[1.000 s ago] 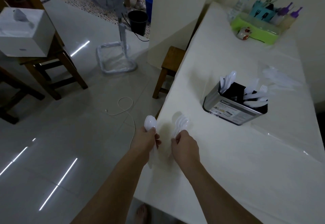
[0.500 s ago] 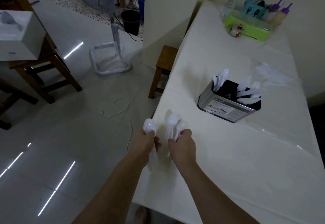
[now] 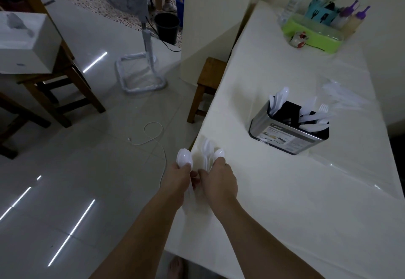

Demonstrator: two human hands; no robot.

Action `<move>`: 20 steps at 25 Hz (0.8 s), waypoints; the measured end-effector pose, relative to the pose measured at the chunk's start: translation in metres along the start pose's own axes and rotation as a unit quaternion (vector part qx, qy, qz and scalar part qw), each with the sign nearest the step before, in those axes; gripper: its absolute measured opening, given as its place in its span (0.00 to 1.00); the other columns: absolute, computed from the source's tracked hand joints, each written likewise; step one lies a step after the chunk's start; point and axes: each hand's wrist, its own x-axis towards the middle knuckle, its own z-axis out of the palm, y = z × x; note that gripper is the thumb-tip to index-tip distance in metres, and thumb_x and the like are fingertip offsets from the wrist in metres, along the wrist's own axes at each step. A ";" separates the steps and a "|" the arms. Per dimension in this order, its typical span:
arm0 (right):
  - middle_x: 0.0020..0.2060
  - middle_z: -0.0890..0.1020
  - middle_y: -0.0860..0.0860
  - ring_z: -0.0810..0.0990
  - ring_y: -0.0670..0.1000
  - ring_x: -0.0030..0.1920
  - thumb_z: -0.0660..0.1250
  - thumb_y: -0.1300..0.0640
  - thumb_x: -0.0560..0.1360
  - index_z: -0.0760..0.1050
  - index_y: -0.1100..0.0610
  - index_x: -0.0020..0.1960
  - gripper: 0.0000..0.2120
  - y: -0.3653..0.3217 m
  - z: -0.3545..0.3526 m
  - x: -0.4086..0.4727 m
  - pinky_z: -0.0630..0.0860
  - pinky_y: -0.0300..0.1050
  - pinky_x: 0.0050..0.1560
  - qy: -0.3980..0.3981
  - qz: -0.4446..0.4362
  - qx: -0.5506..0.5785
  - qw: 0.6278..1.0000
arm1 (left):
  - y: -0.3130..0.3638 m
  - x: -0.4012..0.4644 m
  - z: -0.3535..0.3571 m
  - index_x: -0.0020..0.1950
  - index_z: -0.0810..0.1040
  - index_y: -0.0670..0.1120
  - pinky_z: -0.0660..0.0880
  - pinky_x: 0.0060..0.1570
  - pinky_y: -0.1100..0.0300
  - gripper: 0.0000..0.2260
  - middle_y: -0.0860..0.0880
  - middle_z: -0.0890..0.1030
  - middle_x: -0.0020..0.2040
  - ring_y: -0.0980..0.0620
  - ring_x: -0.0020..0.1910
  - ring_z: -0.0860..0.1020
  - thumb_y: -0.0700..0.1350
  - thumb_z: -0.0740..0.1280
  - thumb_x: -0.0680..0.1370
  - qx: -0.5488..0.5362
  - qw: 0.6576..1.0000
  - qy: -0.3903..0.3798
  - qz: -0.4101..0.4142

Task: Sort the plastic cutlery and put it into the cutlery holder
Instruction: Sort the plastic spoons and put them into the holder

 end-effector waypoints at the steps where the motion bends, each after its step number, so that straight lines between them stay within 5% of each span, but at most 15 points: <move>1: 0.48 0.78 0.52 0.79 0.54 0.45 0.67 0.48 0.76 0.69 0.56 0.58 0.16 -0.002 0.001 0.001 0.70 0.45 0.40 -0.002 -0.003 -0.006 1.000 | 0.000 0.001 -0.001 0.47 0.76 0.42 0.78 0.56 0.37 0.08 0.40 0.82 0.43 0.40 0.42 0.82 0.43 0.60 0.82 0.000 1.000 -0.002 0.000; 6: 0.48 0.81 0.54 0.81 0.54 0.45 0.65 0.57 0.76 0.70 0.57 0.60 0.13 -0.010 0.000 0.003 0.77 0.47 0.41 -0.012 -0.005 -0.013 1.000 | -0.001 0.003 -0.001 0.47 0.75 0.45 0.79 0.54 0.38 0.07 0.40 0.83 0.45 0.40 0.41 0.83 0.44 0.60 0.81 0.000 1.000 0.001 0.002; 12: 0.49 0.81 0.55 0.80 0.55 0.46 0.64 0.61 0.77 0.70 0.57 0.59 0.12 -0.008 -0.009 0.001 0.74 0.44 0.40 -0.008 0.005 0.003 1.000 | 0.002 0.004 0.006 0.47 0.73 0.48 0.80 0.52 0.43 0.05 0.42 0.82 0.44 0.44 0.39 0.81 0.44 0.59 0.82 -0.021 1.000 0.017 -0.002; 16: 0.43 0.80 0.52 0.78 0.52 0.40 0.65 0.61 0.74 0.69 0.54 0.51 0.07 0.003 -0.020 -0.001 0.75 0.44 0.36 -0.004 0.015 0.059 0.998 | 0.002 0.002 0.016 0.53 0.74 0.43 0.80 0.52 0.41 0.06 0.41 0.82 0.44 0.43 0.40 0.82 0.44 0.59 0.82 -0.010 1.000 0.021 -0.007; 20: 0.41 0.81 0.52 0.81 0.55 0.40 0.64 0.53 0.78 0.67 0.53 0.53 0.08 0.011 -0.030 -0.021 0.80 0.50 0.40 0.009 -0.065 0.021 0.998 | 0.003 -0.002 0.037 0.59 0.76 0.40 0.81 0.52 0.43 0.13 0.43 0.85 0.46 0.43 0.44 0.84 0.45 0.59 0.80 0.023 1.000 0.000 -0.005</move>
